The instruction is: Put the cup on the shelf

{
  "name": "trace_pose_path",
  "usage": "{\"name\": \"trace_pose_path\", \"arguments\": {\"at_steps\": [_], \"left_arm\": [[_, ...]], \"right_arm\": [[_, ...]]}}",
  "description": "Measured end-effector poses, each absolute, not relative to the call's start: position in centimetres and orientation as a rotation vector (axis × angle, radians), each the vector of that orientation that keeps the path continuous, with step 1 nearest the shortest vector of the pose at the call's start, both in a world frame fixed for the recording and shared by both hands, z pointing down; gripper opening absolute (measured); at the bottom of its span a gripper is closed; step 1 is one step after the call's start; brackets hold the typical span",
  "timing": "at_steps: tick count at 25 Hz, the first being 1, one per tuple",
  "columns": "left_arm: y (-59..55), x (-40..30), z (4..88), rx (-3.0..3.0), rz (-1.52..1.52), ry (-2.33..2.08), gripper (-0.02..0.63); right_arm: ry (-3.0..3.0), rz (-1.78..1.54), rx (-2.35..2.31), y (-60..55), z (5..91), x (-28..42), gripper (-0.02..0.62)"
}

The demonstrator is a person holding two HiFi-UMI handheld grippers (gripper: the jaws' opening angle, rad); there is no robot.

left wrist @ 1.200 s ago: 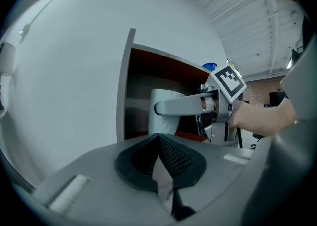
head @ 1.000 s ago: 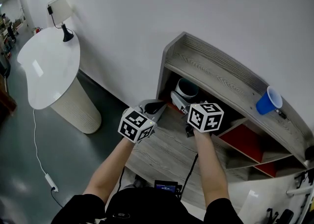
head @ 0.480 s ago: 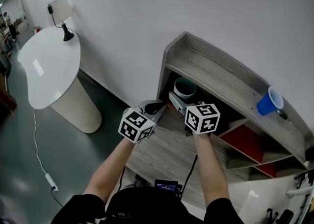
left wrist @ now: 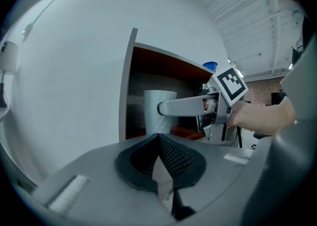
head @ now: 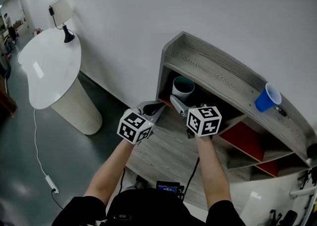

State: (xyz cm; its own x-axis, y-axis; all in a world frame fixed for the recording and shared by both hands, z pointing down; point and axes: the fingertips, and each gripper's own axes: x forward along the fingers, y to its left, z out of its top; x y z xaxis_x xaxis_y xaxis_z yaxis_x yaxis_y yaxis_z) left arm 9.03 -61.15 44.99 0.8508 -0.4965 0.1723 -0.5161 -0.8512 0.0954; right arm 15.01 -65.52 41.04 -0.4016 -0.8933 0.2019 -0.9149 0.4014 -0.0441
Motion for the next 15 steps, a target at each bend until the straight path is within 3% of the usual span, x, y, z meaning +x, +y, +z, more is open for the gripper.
{"name": "trace_pose_path", "arguments": {"at_steps": [11,15], "left_arm": [[-57.4,10.0,44.9,2.91,0.171,-0.75,0.003],[-55.1,11.2,44.7,2.934,0.107,-0.682,0.003]], "right_arm": [[-2.498,0.142,1.603,-57.7,40.4,16.3,0.429],[-2.516,0.139,1.567,-54.1,41.3,16.6,0.309]]}}
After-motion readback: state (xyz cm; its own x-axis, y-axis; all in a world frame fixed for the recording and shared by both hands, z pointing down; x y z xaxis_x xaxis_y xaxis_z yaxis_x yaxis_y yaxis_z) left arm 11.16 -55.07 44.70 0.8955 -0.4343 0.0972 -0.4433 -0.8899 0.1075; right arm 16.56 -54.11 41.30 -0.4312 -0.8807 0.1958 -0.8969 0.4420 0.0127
